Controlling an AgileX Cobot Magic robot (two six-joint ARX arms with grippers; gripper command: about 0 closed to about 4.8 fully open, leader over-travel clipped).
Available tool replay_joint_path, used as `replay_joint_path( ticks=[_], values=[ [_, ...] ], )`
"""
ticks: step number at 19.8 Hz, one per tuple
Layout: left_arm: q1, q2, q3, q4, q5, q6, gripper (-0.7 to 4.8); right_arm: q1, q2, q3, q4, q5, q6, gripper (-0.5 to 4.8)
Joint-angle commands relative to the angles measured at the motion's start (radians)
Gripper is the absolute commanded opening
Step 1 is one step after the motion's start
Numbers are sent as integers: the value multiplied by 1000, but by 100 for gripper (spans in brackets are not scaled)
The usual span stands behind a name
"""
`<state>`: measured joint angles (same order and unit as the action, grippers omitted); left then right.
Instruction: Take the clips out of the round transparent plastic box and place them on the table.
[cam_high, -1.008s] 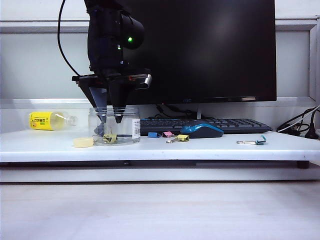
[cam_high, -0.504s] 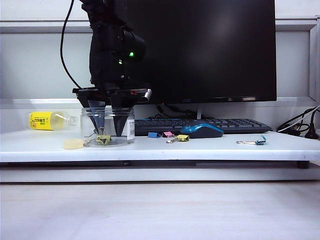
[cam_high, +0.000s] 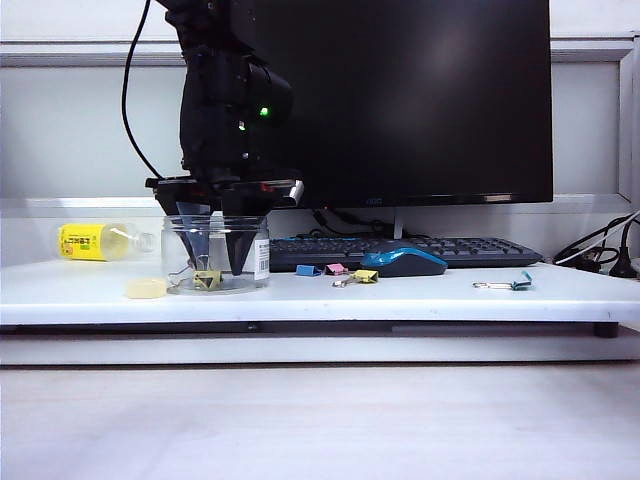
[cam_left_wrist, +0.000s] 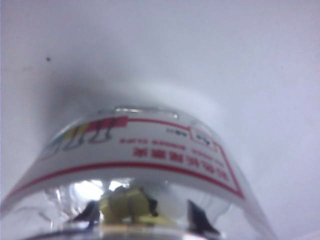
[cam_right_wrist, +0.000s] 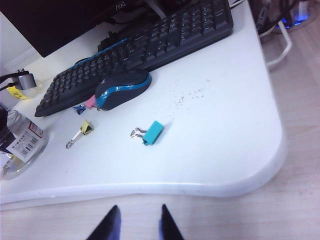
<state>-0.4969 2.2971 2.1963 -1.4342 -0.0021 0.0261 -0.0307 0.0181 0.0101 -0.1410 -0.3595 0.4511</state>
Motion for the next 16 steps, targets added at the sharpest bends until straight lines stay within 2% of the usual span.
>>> replay_joint_path(
  ticks=[1,8,10,11,16],
  values=[
    [1,31,-11,-5,-6,4,191,0,0,2,7,3,-6,107],
    [1,38,-11,-3,-33,7,172,0,0,2,7,3,-6,107],
    [1,38,-11,0,-50,8,112,0,0,2,7,3,-6,107],
    [1,38,-11,1,-50,8,106,0,0,2,7,3,-6,107],
    [1,38,-11,20,-50,11,105,1,0,2,7,3,-6,107]
  ],
)
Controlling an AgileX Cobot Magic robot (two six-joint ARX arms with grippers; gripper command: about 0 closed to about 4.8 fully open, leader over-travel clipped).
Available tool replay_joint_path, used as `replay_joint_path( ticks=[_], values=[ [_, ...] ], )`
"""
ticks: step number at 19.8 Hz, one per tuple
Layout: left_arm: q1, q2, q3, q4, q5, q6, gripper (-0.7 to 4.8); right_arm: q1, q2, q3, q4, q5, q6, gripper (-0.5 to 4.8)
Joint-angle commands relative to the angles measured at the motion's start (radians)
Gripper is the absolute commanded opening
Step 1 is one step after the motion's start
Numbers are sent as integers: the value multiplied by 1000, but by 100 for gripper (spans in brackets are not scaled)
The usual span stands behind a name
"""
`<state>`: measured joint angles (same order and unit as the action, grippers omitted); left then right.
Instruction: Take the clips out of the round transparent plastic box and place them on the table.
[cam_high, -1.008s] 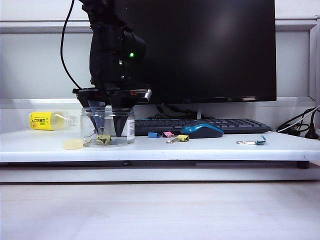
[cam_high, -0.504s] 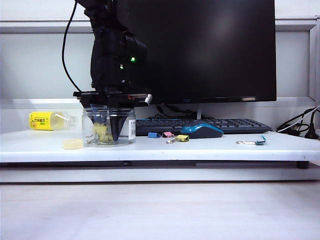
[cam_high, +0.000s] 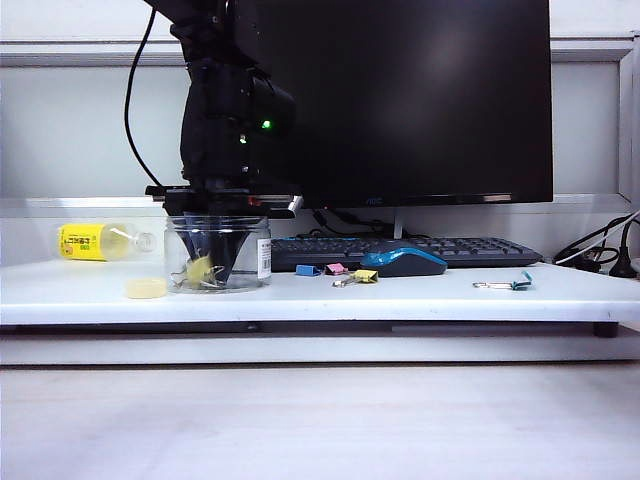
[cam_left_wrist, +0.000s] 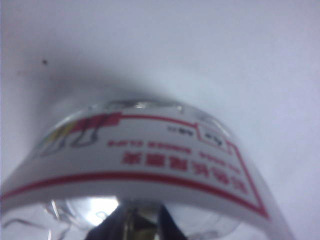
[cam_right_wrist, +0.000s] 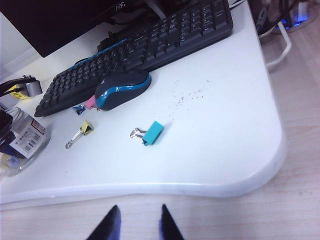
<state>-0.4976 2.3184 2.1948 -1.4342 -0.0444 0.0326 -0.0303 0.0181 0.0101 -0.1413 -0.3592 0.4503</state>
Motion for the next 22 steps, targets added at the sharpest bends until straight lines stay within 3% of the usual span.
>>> replay_joint_path(
  ticks=[1,10,19,22],
  values=[
    [2,17,-8,25,-8,6,105,0,0,2,8,2,-6,107],
    [2,-4,-1,50,-21,23,81,0,0,2,7,3,-6,107],
    [1,-80,120,44,-19,19,79,0,0,2,8,11,-6,107],
    [-2,-120,121,47,38,19,79,0,0,2,8,17,-6,107]
  ],
)
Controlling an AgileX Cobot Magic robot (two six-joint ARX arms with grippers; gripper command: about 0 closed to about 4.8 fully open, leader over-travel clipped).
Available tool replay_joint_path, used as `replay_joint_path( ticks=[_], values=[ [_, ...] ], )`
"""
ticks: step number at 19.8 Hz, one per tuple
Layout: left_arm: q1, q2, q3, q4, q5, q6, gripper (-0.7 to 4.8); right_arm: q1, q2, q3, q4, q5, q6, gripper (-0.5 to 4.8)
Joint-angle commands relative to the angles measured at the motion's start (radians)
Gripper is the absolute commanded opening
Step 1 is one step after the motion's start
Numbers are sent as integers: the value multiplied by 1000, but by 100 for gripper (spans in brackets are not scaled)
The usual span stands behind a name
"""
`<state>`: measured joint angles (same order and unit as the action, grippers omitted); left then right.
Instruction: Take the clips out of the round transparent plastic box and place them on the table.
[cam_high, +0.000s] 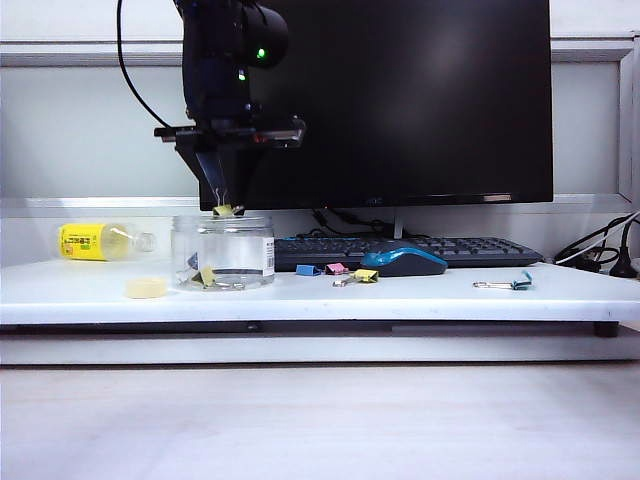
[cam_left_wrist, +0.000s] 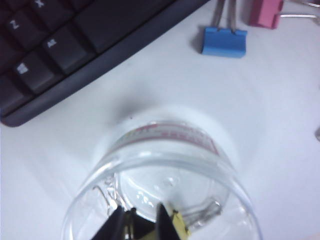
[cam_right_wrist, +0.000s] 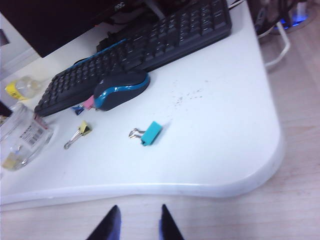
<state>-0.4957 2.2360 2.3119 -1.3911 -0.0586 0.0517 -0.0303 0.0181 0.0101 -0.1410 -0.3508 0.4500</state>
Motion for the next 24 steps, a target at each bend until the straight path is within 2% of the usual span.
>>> replay_joint_path(
  ticks=[1,5,8,10,14,20,24],
  values=[
    [-4,-50,3,10,71,0,79,0,0,2,8,9,-5,107],
    [-14,-84,27,31,149,0,79,0,0,2,8,9,-5,107],
    [-48,-85,55,66,267,1,79,0,0,2,8,9,-5,107],
    [-79,-84,54,110,288,2,79,0,0,2,9,9,-5,107],
    [-135,-57,50,165,281,31,79,0,0,2,10,9,-5,107],
    [-136,85,50,151,278,26,80,0,0,2,10,8,-5,107],
    [-136,133,50,159,158,29,80,0,0,2,10,9,-6,107]
  ],
)
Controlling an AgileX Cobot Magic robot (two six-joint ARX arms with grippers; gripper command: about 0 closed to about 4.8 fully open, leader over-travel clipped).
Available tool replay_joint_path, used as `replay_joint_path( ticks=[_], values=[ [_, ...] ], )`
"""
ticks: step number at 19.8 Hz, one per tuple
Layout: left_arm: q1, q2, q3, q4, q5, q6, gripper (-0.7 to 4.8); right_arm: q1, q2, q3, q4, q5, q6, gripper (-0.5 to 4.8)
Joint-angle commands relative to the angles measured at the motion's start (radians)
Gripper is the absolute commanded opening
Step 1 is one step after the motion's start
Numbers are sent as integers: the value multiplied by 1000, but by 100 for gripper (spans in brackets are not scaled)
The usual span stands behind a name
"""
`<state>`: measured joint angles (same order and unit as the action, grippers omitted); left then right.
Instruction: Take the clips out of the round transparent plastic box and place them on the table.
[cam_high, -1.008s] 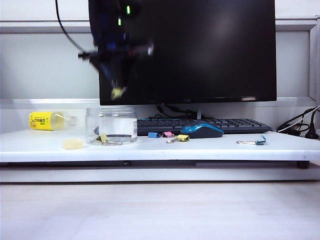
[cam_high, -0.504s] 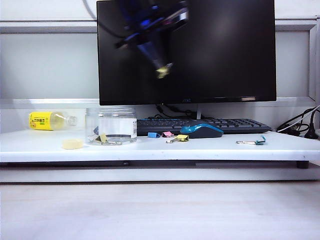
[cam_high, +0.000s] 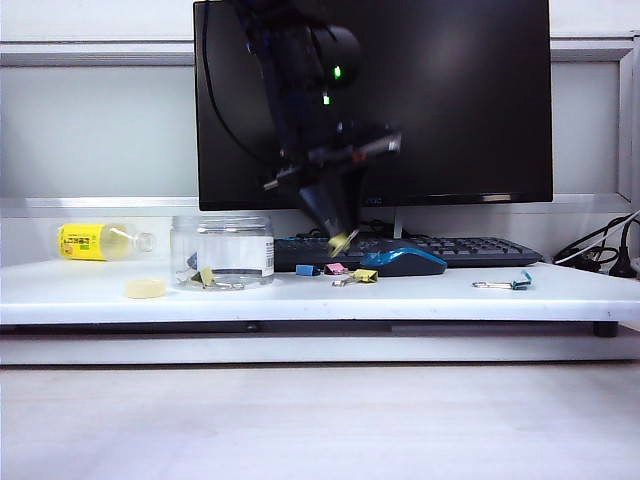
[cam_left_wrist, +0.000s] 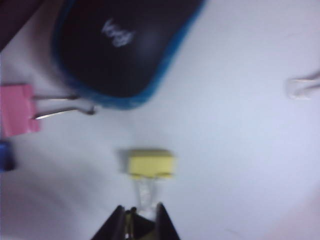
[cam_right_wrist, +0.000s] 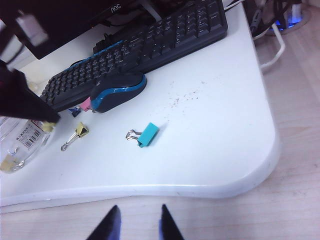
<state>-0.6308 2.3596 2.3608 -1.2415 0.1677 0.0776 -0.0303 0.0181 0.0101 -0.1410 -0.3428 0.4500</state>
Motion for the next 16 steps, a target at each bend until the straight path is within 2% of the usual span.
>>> replay_joint_path(
  ticks=[1,5,8,9,14,16],
  values=[
    [0,15,2,13,-88,4,80,0,0,2,10,1,-6,107],
    [2,15,2,37,-122,4,87,0,0,2,10,4,-6,107],
    [1,15,2,39,-110,4,149,0,0,2,10,4,-6,107],
    [1,15,2,37,-110,3,155,0,0,2,10,4,-6,107],
    [1,-21,5,25,-100,6,155,0,0,2,9,4,-6,107],
    [1,-68,33,21,-101,41,156,0,0,2,9,4,-6,107]
  ],
)
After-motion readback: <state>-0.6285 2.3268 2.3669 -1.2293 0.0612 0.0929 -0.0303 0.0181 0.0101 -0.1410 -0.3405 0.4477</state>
